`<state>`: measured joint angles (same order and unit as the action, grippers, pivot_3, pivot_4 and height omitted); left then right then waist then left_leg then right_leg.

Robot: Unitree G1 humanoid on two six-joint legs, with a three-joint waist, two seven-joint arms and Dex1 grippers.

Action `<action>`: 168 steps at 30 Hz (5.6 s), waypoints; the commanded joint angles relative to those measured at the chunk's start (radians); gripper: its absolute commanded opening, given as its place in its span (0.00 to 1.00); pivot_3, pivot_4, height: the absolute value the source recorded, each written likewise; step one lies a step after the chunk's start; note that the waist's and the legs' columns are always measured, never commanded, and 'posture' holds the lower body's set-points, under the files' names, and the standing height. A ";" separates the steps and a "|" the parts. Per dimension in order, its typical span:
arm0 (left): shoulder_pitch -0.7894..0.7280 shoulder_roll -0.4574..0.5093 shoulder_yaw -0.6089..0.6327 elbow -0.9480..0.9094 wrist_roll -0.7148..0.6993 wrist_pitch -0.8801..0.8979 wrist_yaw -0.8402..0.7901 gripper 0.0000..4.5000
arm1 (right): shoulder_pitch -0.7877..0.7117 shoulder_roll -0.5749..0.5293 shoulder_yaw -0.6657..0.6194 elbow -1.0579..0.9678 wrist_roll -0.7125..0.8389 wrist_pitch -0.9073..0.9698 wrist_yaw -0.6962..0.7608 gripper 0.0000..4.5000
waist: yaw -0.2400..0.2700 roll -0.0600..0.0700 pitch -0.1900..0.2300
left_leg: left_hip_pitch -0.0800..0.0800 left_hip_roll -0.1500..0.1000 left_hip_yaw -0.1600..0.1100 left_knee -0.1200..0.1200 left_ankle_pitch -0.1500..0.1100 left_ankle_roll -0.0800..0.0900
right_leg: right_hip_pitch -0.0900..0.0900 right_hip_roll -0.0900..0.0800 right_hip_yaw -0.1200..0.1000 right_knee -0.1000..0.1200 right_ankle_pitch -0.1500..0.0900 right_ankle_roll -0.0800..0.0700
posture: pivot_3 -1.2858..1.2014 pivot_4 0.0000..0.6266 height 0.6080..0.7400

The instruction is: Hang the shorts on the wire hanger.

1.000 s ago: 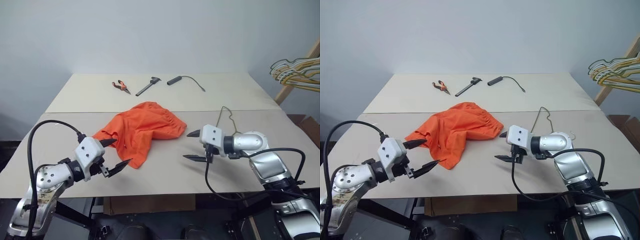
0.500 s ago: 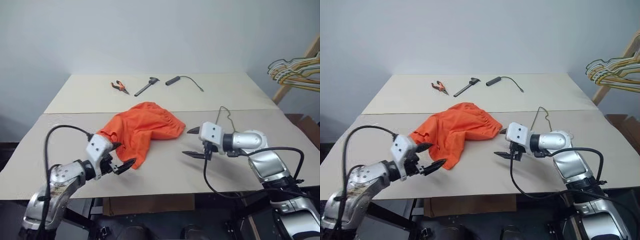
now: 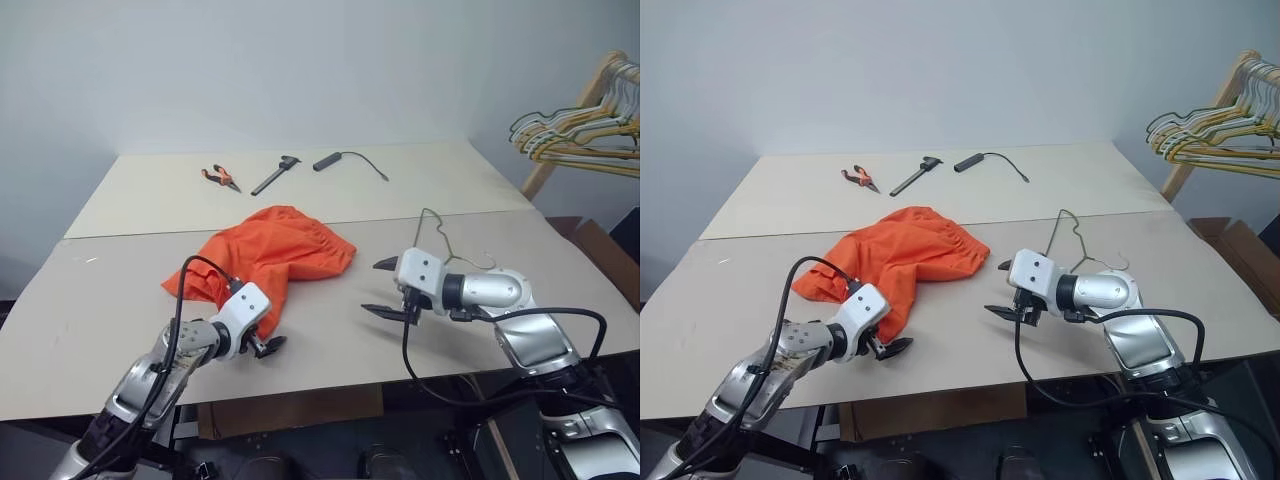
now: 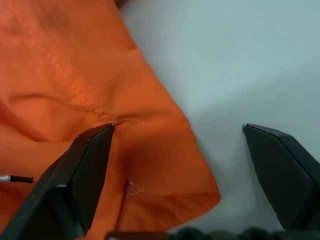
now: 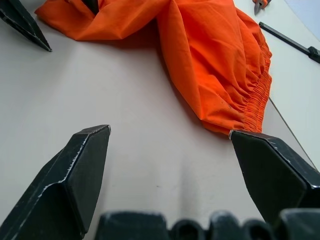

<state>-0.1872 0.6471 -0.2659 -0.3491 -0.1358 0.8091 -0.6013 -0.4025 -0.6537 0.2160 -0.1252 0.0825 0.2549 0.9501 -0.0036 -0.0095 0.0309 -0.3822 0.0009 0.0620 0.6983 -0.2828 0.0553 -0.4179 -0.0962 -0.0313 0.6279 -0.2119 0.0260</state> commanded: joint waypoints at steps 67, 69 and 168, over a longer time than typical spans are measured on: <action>0.543 0.200 0.753 -0.260 -0.416 -0.295 -0.418 0.00 | -0.513 0.350 0.280 1.132 -0.578 -0.817 -0.489 0.02 | -0.043 0.000 0.000 | 0.012 0.012 0.026 -0.005 -0.001 -0.004 | -0.004 0.008 0.021 0.003 0.001 -0.003 | 0.53 0.00 1.00; 0.536 0.200 0.742 -0.245 -0.400 -0.303 -0.410 0.00 | -0.508 0.341 0.276 1.124 -0.575 -0.819 -0.484 0.01 | -0.043 0.000 0.000 | 0.012 0.012 0.026 -0.006 -0.001 -0.004 | -0.004 0.008 0.021 0.003 0.001 -0.003 | 0.53 0.00 1.00; 0.497 0.275 0.784 -0.207 -0.422 -0.414 -0.585 1.00 | -0.227 0.047 -0.043 0.201 0.018 0.249 -0.117 1.00 | -0.016 -0.012 0.002 | 0.027 0.018 0.039 -0.017 -0.002 -0.009 | -0.004 0.003 -0.002 0.001 0.001 -0.022 | 0.50 0.00 1.00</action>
<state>0.3387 0.9279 0.5422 -0.5227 -0.5207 0.3816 -1.2255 -0.5953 -0.6429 0.1997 0.0355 0.1189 0.4029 0.9348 -0.0193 -0.0212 0.0325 -0.3572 0.0189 0.1012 0.6811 -0.2851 0.0467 -0.4236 -0.0929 -0.0327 0.6296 -0.2105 0.0047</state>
